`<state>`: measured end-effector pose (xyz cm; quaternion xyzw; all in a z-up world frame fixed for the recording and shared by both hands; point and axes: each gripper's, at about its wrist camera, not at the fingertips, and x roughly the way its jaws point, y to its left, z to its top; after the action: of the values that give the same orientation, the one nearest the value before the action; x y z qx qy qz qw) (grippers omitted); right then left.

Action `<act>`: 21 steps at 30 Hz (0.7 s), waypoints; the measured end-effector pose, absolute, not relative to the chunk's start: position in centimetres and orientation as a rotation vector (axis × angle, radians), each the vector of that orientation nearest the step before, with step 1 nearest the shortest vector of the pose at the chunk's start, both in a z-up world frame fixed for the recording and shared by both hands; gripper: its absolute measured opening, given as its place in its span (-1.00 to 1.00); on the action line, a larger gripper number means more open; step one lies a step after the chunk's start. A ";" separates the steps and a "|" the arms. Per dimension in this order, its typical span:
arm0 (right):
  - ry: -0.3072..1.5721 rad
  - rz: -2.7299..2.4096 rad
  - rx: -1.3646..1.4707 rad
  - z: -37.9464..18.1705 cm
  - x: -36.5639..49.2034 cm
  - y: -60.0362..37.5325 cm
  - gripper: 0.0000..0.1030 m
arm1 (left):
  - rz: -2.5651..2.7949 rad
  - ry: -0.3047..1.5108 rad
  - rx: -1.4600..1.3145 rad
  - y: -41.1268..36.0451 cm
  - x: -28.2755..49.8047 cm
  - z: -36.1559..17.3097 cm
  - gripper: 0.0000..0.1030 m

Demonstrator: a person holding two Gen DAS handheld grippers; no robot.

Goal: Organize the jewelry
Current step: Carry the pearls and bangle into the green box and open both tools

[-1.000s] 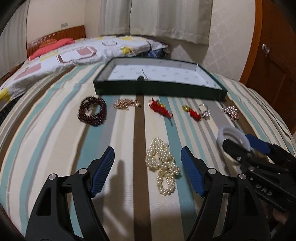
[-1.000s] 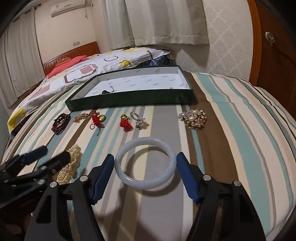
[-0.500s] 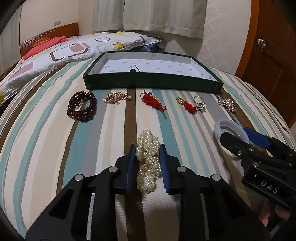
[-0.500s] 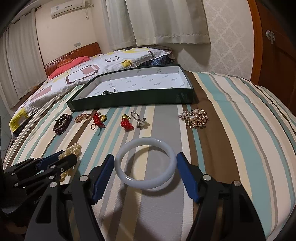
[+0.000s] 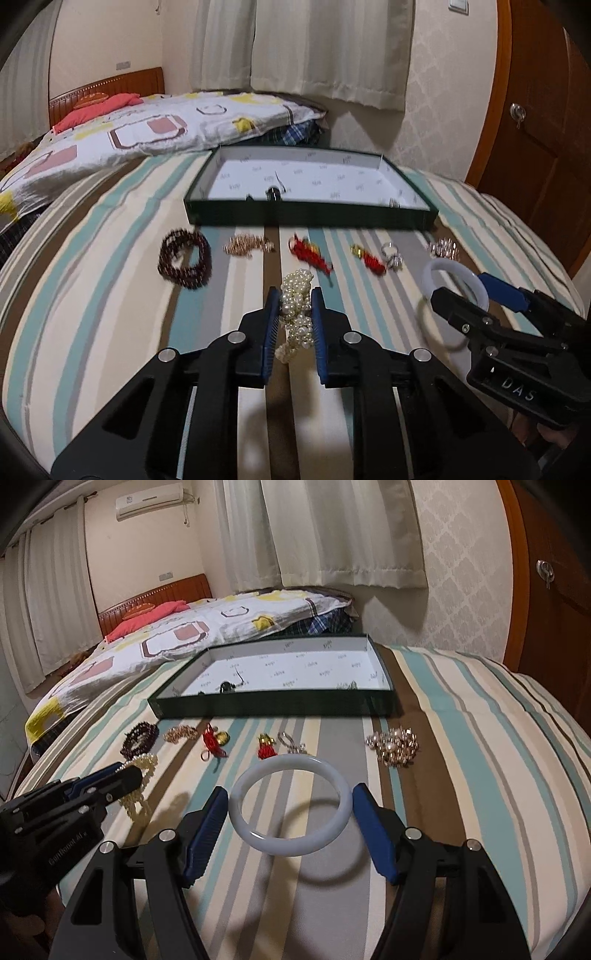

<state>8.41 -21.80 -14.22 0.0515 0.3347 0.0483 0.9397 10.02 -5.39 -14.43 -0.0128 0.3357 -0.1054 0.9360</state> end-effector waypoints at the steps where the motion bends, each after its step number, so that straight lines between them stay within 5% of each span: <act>1: 0.674 0.098 0.106 -13.8 8.6 -21.9 0.32 | -0.215 0.681 -0.028 -5.4 10.1 -14.2 -0.66; 21: 0.577 0.095 0.095 -10.4 20.1 -23.2 0.32 | -0.255 0.581 -0.074 -8.3 22.1 -10.0 -0.67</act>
<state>20.11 -23.18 -10.35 0.0469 0.2845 0.0470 0.9564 22.11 -8.33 -9.99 -0.0365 0.2854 -0.1256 0.9494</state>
